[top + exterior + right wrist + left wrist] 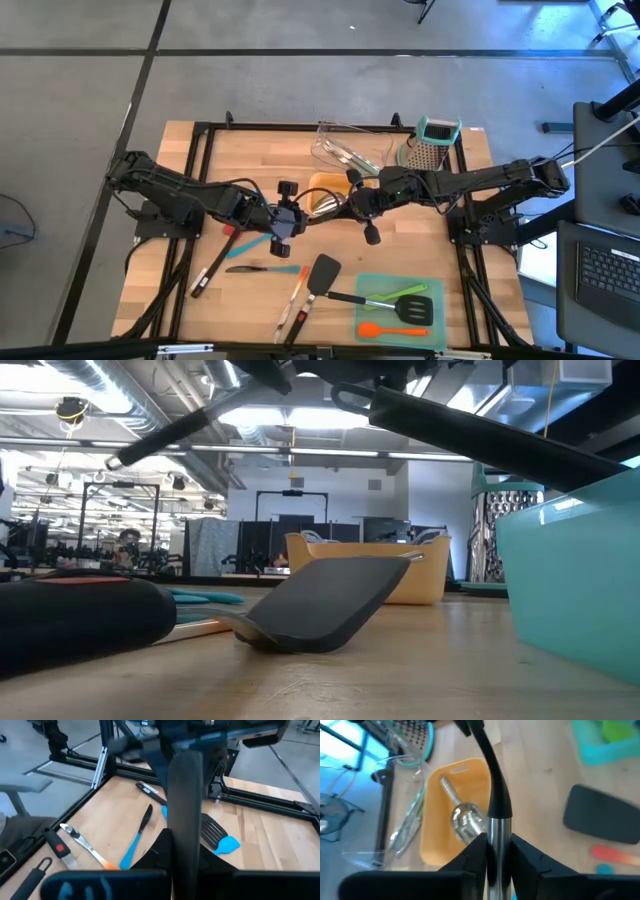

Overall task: Pick & Place Kitchen Items
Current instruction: Put the black spatula into the green bin

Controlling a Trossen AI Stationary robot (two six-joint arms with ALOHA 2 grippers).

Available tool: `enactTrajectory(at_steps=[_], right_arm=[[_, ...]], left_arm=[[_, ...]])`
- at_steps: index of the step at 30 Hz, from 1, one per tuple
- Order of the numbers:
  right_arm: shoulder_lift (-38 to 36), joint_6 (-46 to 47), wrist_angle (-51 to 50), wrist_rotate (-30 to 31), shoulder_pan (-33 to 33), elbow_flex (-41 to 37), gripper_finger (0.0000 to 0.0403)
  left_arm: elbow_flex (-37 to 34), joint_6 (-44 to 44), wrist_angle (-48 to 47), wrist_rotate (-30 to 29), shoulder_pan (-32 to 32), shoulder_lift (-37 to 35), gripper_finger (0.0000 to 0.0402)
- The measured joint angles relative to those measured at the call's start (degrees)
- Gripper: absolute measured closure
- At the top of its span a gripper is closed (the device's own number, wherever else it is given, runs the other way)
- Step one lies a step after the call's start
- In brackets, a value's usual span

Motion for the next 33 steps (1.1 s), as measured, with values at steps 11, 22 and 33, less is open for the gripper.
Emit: enactTrajectory(at_steps=[11, 22, 33], right_arm=[[-0.39, -10.92, -4.72, 8.76, 5.2, -0.08, 0.0396], [-0.26, -46.28, -9.93, 35.19, 21.16, -0.08, 0.0396], [-0.26, -50.86, -5.94, 43.26, 30.88, -0.04, 0.0396]], left_arm=[[1.89, -11.26, -9.76, 3.07, -1.81, -4.74, 0.0212], [2.14, -18.41, -10.28, 18.26, 3.25, -16.84, 0.0193], [2.1, -6.08, -10.57, 27.63, 9.44, -10.07, 0.0194]])
